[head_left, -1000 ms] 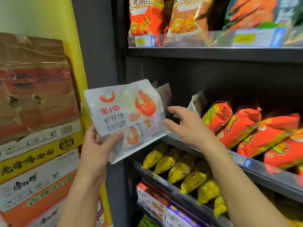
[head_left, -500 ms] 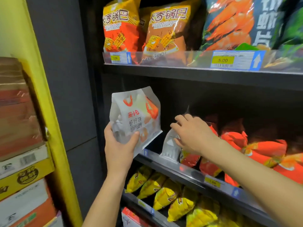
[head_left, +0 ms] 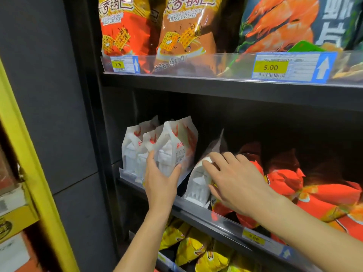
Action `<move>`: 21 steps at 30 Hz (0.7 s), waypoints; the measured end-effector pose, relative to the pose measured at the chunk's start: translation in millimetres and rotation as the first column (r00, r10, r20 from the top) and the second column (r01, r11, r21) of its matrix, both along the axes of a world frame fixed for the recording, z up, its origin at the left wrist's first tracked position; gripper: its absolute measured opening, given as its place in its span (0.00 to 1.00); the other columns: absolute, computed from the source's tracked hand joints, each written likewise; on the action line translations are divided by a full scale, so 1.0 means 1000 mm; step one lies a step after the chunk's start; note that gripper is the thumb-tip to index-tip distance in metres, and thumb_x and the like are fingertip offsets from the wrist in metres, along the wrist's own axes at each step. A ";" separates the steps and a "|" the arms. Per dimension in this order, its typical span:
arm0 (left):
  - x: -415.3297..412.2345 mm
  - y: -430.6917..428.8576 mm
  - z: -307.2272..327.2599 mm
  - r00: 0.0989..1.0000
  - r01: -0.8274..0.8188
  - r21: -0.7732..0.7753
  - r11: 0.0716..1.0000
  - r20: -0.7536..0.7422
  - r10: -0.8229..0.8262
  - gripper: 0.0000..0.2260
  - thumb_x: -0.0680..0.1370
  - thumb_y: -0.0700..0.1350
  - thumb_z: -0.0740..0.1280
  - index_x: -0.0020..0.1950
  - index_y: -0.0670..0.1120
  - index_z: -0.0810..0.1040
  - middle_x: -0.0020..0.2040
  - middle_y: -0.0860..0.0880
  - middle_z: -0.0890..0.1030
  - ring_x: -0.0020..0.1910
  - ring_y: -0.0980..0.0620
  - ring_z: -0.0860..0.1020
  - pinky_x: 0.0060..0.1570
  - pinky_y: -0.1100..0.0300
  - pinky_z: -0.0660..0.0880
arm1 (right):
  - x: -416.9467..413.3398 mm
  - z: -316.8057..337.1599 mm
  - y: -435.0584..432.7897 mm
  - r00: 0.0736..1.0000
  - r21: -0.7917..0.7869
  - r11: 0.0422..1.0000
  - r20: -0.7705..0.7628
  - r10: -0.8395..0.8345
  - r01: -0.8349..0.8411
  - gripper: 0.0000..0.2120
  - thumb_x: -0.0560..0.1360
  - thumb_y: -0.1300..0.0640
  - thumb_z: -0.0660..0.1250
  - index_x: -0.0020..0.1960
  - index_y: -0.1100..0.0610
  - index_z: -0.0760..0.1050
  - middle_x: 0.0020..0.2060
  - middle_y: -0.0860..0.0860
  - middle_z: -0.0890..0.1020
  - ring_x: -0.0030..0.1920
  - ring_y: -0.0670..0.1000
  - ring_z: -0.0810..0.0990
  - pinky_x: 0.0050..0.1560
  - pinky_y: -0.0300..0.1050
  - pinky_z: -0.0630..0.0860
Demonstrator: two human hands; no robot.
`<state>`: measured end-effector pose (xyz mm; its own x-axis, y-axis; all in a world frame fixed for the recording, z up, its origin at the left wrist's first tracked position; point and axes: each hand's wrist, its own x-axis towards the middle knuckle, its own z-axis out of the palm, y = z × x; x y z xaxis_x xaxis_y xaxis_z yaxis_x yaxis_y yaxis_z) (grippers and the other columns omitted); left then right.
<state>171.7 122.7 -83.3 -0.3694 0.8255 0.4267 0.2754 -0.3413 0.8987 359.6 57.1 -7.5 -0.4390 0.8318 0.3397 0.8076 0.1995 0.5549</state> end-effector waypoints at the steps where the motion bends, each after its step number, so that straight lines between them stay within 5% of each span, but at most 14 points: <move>1: 0.002 0.005 -0.001 1.000 -0.014 -0.009 1.000 -0.022 0.014 0.38 0.75 0.54 0.79 0.79 0.60 0.61 0.76 0.56 0.71 0.76 0.51 0.70 0.70 0.41 0.76 | 0.001 0.000 0.000 1.000 0.004 1.000 -0.007 0.002 -0.002 0.29 0.75 0.42 0.71 0.69 0.58 0.76 0.62 0.59 0.79 0.51 0.61 0.80 0.45 0.56 0.76; 10: 0.006 0.025 -0.007 0.974 -0.109 -0.072 0.991 -0.208 0.092 0.38 0.75 0.51 0.79 0.78 0.51 0.62 0.76 0.50 0.73 0.75 0.46 0.72 0.70 0.43 0.75 | 0.003 0.001 0.002 1.000 -0.017 1.000 -0.016 0.004 -0.004 0.29 0.75 0.41 0.71 0.69 0.57 0.75 0.63 0.58 0.79 0.52 0.60 0.80 0.46 0.55 0.77; 15: 0.002 0.031 -0.009 0.951 -0.147 -0.111 0.983 -0.288 0.110 0.38 0.74 0.52 0.80 0.75 0.51 0.61 0.73 0.48 0.74 0.71 0.43 0.76 0.60 0.44 0.82 | 0.003 0.002 0.002 1.000 -0.021 1.000 -0.001 -0.004 0.003 0.28 0.75 0.41 0.71 0.69 0.56 0.76 0.62 0.58 0.80 0.50 0.60 0.81 0.45 0.55 0.77; 21: 0.001 0.024 -0.013 0.957 -0.165 -0.086 0.982 -0.256 0.139 0.44 0.72 0.54 0.81 0.80 0.50 0.59 0.77 0.47 0.68 0.77 0.44 0.69 0.69 0.41 0.76 | 0.004 0.002 0.002 1.000 -0.008 1.000 -0.005 -0.005 0.005 0.30 0.74 0.41 0.73 0.69 0.57 0.77 0.62 0.59 0.80 0.50 0.61 0.82 0.44 0.55 0.78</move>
